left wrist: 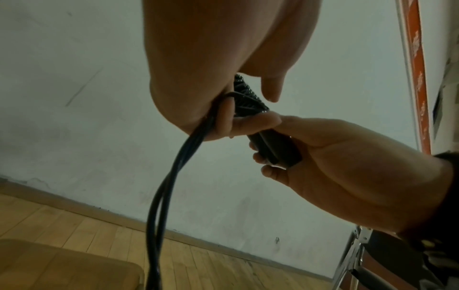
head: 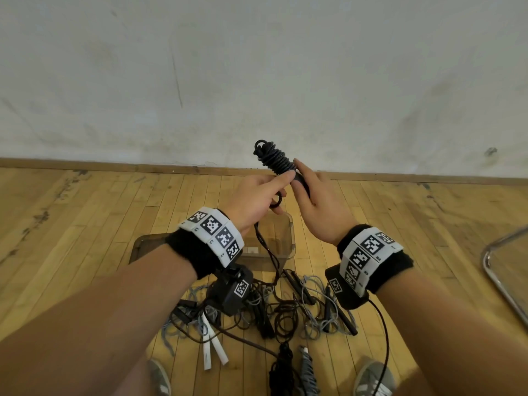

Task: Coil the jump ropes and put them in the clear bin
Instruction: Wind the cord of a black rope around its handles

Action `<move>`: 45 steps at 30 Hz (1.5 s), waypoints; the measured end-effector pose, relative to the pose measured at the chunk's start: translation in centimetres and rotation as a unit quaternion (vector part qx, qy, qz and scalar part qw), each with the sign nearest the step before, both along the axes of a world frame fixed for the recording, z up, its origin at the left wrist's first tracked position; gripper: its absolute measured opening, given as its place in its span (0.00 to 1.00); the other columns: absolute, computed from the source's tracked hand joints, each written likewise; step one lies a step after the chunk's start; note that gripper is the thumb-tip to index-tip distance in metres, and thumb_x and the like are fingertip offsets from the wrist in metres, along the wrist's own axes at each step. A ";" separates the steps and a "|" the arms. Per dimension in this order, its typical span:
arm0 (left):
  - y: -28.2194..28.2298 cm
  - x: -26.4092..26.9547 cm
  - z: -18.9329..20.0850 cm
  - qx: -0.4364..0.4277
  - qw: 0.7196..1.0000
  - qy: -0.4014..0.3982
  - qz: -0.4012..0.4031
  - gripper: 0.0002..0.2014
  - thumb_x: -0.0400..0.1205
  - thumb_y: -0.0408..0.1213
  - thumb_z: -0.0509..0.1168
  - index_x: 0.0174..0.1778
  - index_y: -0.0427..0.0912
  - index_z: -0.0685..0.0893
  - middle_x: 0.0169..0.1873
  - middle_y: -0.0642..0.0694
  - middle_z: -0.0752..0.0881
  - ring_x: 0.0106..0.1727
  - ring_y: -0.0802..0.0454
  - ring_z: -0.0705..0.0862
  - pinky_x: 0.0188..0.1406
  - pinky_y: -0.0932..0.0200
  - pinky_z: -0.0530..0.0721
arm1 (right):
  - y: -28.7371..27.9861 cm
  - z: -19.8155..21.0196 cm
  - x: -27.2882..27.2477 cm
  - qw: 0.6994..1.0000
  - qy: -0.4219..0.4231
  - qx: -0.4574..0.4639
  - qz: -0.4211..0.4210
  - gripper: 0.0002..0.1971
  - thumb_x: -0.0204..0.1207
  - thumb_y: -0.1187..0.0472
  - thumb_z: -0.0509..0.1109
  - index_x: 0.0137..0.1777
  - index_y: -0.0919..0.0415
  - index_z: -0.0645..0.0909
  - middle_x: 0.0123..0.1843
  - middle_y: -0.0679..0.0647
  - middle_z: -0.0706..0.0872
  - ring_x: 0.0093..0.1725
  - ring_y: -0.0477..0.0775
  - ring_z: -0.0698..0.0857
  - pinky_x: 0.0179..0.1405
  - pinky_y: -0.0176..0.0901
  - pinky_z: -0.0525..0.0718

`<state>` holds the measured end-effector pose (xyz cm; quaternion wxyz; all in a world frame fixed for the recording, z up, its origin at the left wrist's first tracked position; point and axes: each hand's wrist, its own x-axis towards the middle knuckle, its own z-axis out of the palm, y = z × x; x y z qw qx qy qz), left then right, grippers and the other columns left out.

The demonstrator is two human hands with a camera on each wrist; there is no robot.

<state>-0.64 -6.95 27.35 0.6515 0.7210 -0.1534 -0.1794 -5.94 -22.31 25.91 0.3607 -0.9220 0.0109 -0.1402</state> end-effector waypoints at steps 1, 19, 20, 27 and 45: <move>0.0 0.1 -0.1 -0.003 1.000 -0.010 0.011 0.15 0.88 0.52 0.66 0.43 0.47 0.89 0.38 0.49 0.83 0.27 0.59 0.82 0.28 0.68 0.78 | 0.0 0.2 0.0 1.000 -0.001 0.011 -0.001 0.29 0.90 0.51 0.60 0.89 0.53 0.60 0.65 0.55 0.76 0.62 0.43 0.75 0.56 0.20 0.71; 0.9 0.6 0.3 0.011 0.997 0.041 -0.070 0.19 0.84 0.21 0.61 0.66 0.41 0.86 0.47 0.44 0.92 0.34 0.55 0.90 0.38 0.62 0.86 | -1.5 2.0 -0.9 0.965 0.015 0.258 0.038 0.17 0.80 0.64 0.76 0.68 0.57 0.82 0.58 0.54 0.91 0.50 0.54 0.94 0.49 0.44 0.92; 0.9 0.7 0.3 0.027 0.997 0.028 -0.070 0.19 0.84 0.21 0.60 0.65 0.42 0.86 0.47 0.44 0.92 0.36 0.55 0.91 0.43 0.59 0.87 | -1.3 2.0 -1.0 0.972 0.010 0.232 0.034 0.19 0.80 0.64 0.77 0.70 0.56 0.82 0.59 0.52 0.90 0.50 0.53 0.93 0.49 0.44 0.92; 0.5 0.2 0.7 0.033 0.994 0.015 -0.105 0.15 0.88 0.28 0.63 0.69 0.42 0.85 0.48 0.42 0.94 0.30 0.57 0.88 0.35 0.66 0.86 | -1.6 1.4 -0.6 0.989 -0.058 0.133 -0.020 0.27 0.78 0.55 0.78 0.77 0.52 0.78 0.65 0.47 0.88 0.61 0.49 0.89 0.63 0.56 0.89; 0.2 -0.9 1.5 -0.068 0.997 0.016 -0.029 0.24 0.93 0.44 0.54 0.31 0.41 0.81 0.52 0.40 0.94 0.50 0.40 0.94 0.56 0.44 0.88 | -2.2 1.6 -0.5 0.988 -0.015 0.001 -0.152 0.19 0.79 0.51 0.76 0.59 0.53 0.69 0.49 0.48 0.85 0.38 0.46 0.85 0.30 0.41 0.80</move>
